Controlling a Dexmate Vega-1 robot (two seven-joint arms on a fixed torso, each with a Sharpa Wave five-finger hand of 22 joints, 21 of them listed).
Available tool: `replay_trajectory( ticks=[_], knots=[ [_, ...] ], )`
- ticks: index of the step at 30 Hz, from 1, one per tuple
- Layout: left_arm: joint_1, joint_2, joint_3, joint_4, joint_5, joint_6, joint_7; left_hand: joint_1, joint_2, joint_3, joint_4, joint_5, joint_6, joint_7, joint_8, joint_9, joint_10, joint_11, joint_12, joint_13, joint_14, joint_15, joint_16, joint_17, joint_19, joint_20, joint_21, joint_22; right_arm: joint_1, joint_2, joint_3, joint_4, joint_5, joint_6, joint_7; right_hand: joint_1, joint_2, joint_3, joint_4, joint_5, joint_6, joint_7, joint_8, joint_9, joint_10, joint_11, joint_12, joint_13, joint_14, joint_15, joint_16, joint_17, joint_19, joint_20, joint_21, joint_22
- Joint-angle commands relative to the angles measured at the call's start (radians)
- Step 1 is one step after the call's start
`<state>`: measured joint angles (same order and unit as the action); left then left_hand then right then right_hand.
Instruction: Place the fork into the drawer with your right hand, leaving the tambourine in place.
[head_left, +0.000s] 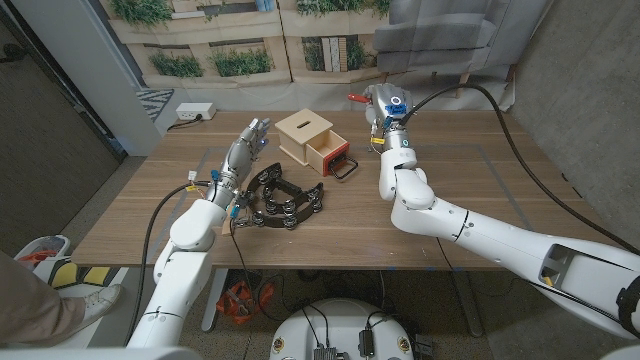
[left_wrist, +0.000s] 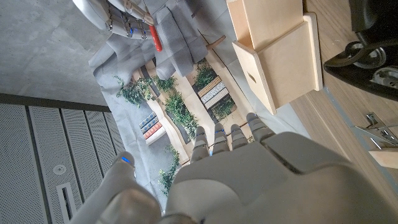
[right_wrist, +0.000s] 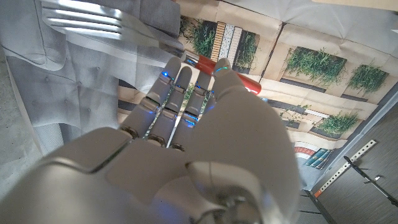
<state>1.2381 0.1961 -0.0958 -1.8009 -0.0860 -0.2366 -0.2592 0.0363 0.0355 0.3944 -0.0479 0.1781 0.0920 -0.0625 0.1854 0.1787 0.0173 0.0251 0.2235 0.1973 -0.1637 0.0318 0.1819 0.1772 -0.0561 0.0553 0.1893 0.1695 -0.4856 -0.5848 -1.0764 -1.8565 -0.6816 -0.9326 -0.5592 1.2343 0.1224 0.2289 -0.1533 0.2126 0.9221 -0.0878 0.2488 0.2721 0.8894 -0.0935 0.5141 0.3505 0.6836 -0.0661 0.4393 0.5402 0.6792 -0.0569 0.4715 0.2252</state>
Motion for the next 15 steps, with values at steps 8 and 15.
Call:
replay_trajectory(
  ticks=[8,15],
  knots=[
    [-0.008,0.009,-0.005,0.005,-0.009,0.003,-0.014,0.002,0.007,-0.002,-0.002,0.002,0.012,-0.002,0.003,0.002,-0.003,0.004,0.002,0.003,-0.001,0.001,0.003,0.003,0.002,-0.004,0.003,0.004,0.01,0.028,-0.014,0.033,0.005,0.045,0.001,0.04,0.037,0.0,0.002,0.002,0.009,0.005,0.005,0.002,0.055,-0.053,0.003,0.003,0.009,-0.17,-0.003,0.007,-0.005,0.0,0.013,0.003],
    [-0.003,0.009,-0.005,0.001,-0.009,0.006,-0.015,0.002,0.007,-0.002,-0.002,0.002,0.012,-0.002,0.004,0.002,-0.003,0.006,0.002,0.003,-0.002,0.001,0.003,0.003,0.002,-0.003,0.002,0.004,0.012,0.04,-0.018,0.038,0.008,0.064,-0.002,0.043,0.039,0.0,0.001,0.003,0.009,0.004,0.004,0.002,0.056,-0.051,0.003,0.004,0.036,-0.172,0.011,0.019,-0.008,0.001,0.018,0.002]
  ],
)
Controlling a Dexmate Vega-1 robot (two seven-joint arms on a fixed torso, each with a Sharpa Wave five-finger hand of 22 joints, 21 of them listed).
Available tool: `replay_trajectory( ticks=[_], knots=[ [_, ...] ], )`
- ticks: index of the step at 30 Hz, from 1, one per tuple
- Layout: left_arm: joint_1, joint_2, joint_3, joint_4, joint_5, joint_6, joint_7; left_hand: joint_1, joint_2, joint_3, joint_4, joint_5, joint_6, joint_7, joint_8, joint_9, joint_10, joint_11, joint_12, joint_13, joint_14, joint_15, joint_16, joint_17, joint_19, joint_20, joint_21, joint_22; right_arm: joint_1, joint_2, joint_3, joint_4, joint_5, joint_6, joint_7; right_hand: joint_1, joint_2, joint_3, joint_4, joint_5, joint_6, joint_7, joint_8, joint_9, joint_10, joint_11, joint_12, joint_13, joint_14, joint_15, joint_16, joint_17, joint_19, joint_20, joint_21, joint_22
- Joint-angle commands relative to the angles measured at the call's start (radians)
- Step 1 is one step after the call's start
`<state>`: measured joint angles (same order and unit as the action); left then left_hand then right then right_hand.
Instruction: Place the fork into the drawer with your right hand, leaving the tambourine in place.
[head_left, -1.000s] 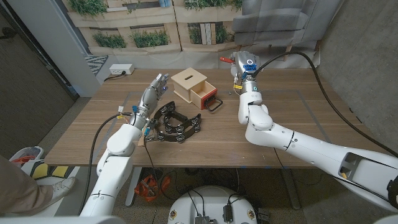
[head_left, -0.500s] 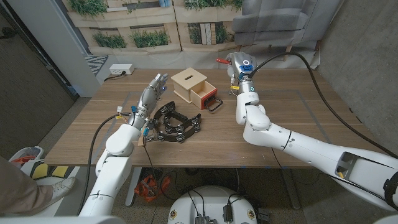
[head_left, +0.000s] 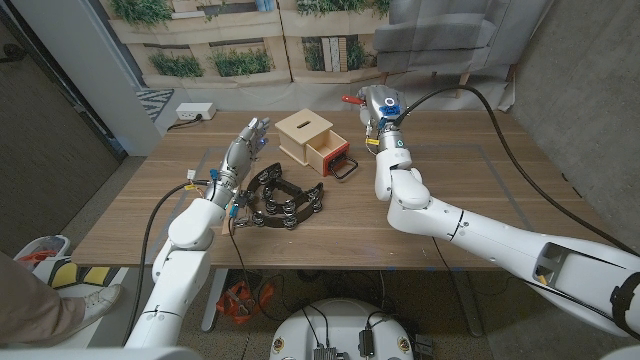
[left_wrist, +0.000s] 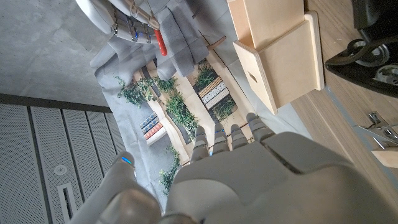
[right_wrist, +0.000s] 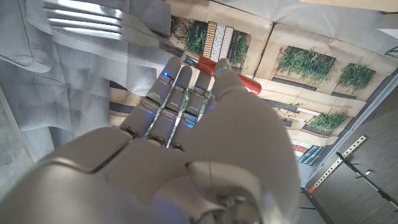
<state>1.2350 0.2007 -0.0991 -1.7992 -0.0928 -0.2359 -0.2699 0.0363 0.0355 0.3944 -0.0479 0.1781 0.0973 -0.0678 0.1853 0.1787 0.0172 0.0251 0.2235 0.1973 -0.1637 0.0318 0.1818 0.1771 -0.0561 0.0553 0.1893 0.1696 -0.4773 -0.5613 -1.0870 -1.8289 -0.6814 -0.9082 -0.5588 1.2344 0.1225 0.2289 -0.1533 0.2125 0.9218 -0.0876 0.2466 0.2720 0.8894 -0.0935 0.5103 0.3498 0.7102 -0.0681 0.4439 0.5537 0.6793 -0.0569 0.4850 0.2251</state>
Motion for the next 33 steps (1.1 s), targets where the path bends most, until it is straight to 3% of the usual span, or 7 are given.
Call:
replay_trajectory(
  ticks=[1,33],
  knots=[
    [0.001,0.005,-0.002,0.0,-0.002,0.005,-0.004,0.003,0.007,-0.002,-0.002,0.002,0.007,0.003,0.003,0.002,-0.003,0.008,0.002,0.003,-0.002,0.0,0.003,0.003,0.002,-0.003,0.002,0.004,0.003,0.017,-0.008,0.01,0.007,0.04,-0.002,0.044,0.039,0.0,0.001,0.003,0.009,0.003,0.006,0.002,0.056,-0.052,0.007,0.005,0.01,-0.17,0.007,0.006,-0.008,0.001,0.005,0.002],
    [0.036,0.007,-0.001,-0.055,0.007,0.043,0.001,0.009,0.013,0.003,-0.006,0.002,0.017,0.004,0.007,0.003,-0.003,0.009,0.002,0.003,-0.004,0.001,0.002,0.002,0.0,0.0,0.002,0.004,0.002,0.01,-0.005,0.012,0.045,0.167,0.028,0.048,0.035,-0.006,0.001,0.002,0.009,-0.003,0.005,0.004,0.053,-0.062,0.006,0.007,-0.003,-0.169,-0.002,0.016,-0.025,0.001,0.02,0.001]
  ],
)
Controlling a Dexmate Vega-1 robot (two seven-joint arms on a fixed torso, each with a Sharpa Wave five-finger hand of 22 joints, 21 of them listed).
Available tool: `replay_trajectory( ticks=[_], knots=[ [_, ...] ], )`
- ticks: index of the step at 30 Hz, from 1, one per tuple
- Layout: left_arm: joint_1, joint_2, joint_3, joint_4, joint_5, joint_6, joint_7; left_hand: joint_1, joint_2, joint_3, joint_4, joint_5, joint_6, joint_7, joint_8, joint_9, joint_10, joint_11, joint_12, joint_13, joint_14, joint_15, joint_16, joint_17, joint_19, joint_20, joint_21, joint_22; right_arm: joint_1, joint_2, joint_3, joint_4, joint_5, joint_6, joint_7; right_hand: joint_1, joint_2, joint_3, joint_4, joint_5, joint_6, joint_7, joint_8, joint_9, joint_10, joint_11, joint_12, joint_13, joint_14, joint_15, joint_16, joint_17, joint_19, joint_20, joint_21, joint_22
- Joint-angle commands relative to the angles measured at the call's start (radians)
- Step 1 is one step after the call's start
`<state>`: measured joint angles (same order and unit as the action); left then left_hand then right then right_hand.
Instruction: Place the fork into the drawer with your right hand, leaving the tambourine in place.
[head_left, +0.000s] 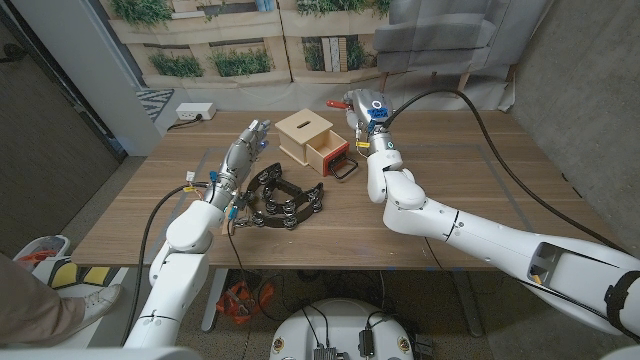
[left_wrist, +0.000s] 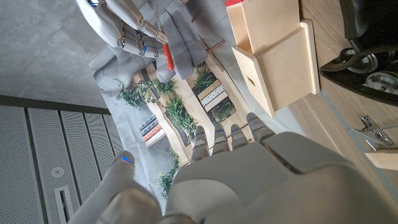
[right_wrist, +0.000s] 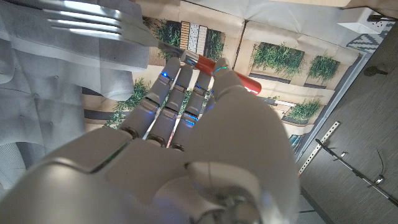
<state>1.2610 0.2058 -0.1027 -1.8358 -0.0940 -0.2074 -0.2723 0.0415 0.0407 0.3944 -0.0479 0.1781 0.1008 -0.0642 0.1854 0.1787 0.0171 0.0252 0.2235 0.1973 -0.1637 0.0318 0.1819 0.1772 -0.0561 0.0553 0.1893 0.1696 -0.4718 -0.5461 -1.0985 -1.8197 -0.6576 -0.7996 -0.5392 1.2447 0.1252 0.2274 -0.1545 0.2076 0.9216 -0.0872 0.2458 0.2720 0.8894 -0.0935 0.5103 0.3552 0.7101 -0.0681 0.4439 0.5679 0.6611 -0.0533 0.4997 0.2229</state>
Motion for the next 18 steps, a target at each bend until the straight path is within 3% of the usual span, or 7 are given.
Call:
replay_trajectory(
  ticks=[1,18],
  knots=[
    [0.012,0.002,0.003,-0.022,0.009,0.016,0.005,0.003,0.008,0.003,-0.006,0.002,0.014,0.0,0.007,0.002,-0.003,0.009,0.002,0.003,-0.005,0.002,0.001,0.002,0.0,0.0,0.002,0.004,-0.005,-0.004,0.007,0.004,0.023,0.063,0.008,0.037,0.033,-0.005,0.002,0.007,0.01,-0.004,0.006,0.004,0.054,-0.062,0.006,0.001,-0.003,-0.169,-0.002,0.002,-0.007,-0.002,0.006,0.003],
    [0.03,-0.003,0.007,-0.052,0.023,0.027,0.018,0.005,0.008,0.004,-0.007,0.002,0.022,0.003,0.009,0.003,-0.004,0.005,0.001,0.003,-0.005,0.002,0.002,0.002,0.0,-0.001,0.002,0.004,-0.01,-0.013,0.018,-0.001,0.053,0.133,0.037,0.037,0.034,-0.007,0.004,0.007,0.011,-0.007,0.006,0.004,0.052,-0.062,0.004,0.001,-0.005,-0.17,-0.006,0.006,-0.014,-0.004,0.013,0.002]
  ],
)
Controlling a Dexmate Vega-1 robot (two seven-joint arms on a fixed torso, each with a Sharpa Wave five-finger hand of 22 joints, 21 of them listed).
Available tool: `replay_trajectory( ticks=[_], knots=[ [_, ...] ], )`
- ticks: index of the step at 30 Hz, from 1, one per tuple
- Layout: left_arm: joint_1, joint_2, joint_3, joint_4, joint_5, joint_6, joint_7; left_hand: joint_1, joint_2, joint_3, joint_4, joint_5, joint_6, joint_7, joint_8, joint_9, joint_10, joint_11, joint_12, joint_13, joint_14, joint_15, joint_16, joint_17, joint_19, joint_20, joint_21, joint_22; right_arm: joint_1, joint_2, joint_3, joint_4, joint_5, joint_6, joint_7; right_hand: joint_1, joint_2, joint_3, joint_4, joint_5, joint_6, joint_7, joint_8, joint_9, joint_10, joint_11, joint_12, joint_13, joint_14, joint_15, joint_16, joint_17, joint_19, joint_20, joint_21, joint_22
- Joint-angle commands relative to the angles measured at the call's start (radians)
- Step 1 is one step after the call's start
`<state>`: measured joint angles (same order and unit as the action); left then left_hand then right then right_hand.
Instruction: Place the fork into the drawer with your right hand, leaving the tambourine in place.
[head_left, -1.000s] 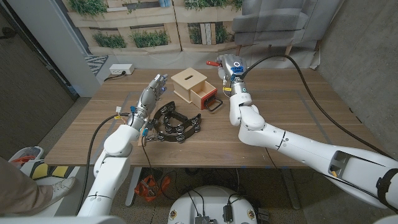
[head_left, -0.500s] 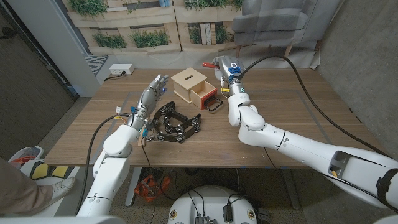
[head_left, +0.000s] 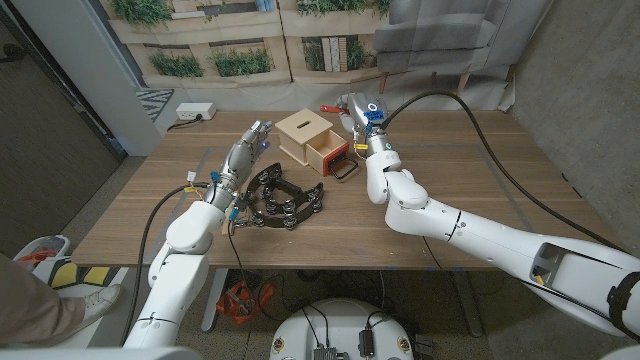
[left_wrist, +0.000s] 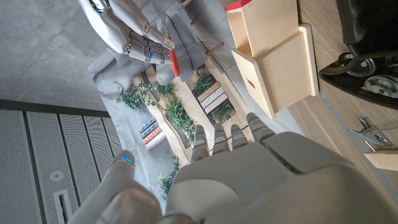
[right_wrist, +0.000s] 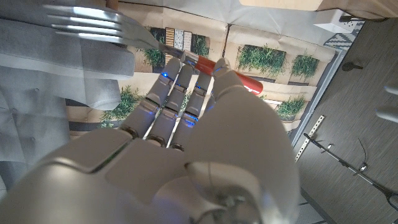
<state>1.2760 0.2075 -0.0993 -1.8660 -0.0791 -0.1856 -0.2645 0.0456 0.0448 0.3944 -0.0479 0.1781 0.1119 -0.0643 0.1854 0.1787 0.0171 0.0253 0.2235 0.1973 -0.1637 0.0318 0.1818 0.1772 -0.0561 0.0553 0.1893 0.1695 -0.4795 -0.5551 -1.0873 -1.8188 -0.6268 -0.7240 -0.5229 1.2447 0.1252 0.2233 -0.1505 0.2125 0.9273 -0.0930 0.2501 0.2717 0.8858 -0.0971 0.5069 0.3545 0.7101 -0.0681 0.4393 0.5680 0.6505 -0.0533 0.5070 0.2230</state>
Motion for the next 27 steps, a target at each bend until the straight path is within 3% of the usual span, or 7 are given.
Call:
replay_trajectory(
  ticks=[1,27],
  knots=[
    [0.016,-0.005,0.004,-0.021,0.009,0.004,0.011,0.001,0.004,0.004,-0.007,0.002,0.012,0.004,0.009,0.003,-0.004,0.005,0.001,0.003,-0.005,0.003,0.002,0.002,-0.001,0.0,0.002,0.004,-0.002,-0.003,0.008,-0.002,0.024,0.063,0.022,0.037,0.034,-0.003,0.0,0.002,0.005,-0.001,0.002,0.005,0.056,-0.059,0.007,0.001,-0.005,-0.17,-0.001,0.006,-0.004,-0.005,0.006,0.002],
    [0.013,-0.006,-0.002,-0.009,0.004,-0.008,0.009,0.001,0.004,0.004,-0.008,0.001,0.014,0.005,0.007,0.003,-0.003,0.008,0.002,0.003,-0.005,0.002,0.002,0.002,-0.001,-0.001,0.002,0.004,-0.002,0.034,0.03,0.027,0.072,0.178,-0.001,0.037,0.036,-0.006,0.002,0.002,0.004,-0.003,0.001,0.006,0.055,-0.058,0.007,0.005,-0.004,-0.17,-0.005,0.013,-0.011,-0.005,0.021,0.0]
  ],
)
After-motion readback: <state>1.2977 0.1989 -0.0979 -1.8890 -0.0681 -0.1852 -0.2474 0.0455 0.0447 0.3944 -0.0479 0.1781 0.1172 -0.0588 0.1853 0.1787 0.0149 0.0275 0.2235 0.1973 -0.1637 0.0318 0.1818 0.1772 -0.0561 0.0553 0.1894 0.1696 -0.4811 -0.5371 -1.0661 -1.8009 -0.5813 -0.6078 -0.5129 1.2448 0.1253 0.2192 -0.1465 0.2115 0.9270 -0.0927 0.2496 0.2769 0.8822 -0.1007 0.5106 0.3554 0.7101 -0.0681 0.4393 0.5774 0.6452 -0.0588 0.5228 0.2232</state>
